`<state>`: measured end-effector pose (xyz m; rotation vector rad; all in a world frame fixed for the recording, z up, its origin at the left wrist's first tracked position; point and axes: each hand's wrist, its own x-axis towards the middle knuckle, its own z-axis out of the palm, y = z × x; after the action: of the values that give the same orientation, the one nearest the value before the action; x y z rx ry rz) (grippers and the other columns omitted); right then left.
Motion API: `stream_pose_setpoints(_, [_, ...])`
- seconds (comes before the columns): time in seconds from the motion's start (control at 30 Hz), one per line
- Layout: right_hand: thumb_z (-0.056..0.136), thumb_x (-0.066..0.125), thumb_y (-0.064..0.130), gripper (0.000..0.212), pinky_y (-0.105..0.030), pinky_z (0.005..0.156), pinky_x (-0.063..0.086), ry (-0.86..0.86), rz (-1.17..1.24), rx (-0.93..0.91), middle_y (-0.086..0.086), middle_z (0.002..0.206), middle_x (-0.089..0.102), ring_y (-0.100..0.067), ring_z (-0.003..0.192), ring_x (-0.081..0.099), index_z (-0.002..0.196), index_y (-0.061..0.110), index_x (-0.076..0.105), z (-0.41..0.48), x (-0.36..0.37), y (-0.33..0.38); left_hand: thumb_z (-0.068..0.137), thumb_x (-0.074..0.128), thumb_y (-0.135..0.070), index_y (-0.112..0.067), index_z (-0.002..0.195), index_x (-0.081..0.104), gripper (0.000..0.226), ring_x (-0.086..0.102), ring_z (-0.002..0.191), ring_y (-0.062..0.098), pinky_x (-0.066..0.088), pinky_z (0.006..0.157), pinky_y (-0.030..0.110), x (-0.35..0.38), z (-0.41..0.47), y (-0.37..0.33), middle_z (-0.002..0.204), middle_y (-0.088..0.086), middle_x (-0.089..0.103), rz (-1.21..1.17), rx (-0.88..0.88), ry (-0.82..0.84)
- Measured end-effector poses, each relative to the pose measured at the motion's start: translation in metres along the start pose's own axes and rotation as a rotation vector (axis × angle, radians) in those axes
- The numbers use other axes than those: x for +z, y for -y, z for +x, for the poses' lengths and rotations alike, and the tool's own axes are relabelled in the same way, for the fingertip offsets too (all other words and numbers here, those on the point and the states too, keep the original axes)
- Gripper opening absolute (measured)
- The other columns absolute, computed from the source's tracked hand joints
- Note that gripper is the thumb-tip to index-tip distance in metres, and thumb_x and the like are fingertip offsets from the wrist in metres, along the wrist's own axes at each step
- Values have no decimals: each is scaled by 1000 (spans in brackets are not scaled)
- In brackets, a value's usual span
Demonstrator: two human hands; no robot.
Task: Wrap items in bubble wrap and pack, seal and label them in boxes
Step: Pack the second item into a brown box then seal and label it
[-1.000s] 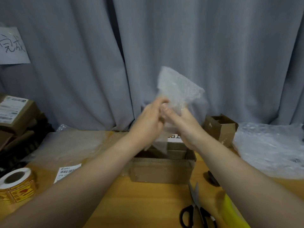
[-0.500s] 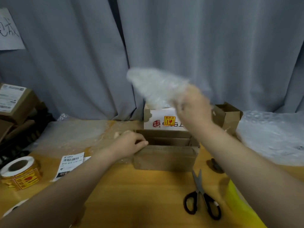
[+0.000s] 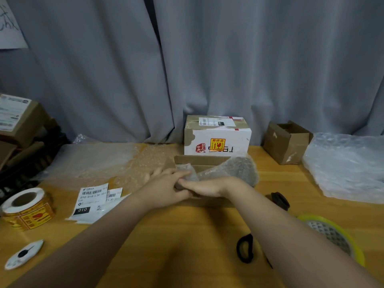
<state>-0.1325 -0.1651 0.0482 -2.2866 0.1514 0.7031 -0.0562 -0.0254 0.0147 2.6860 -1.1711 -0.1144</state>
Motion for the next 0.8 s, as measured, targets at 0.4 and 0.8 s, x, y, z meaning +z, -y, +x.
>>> stream_pose_setpoints(0.4, [96,28,55,57,-41,113,27,-332,-319,262,-7,152,36,-28,138,33,142,25,44,1,-21,-56,97,44,-32,-26,132,49,36,40,126,22,29,107,39,-24,13,-37,137,2,43,332,297,12])
stream_pose_setpoints(0.8, [99,21,42,45,-42,105,31,-486,-349,213,-10,137,51,-28,126,42,118,22,56,1,-4,-60,84,11,-78,-26,144,36,83,28,139,27,21,114,41,4,38,-46,152,7,33,254,21,468])
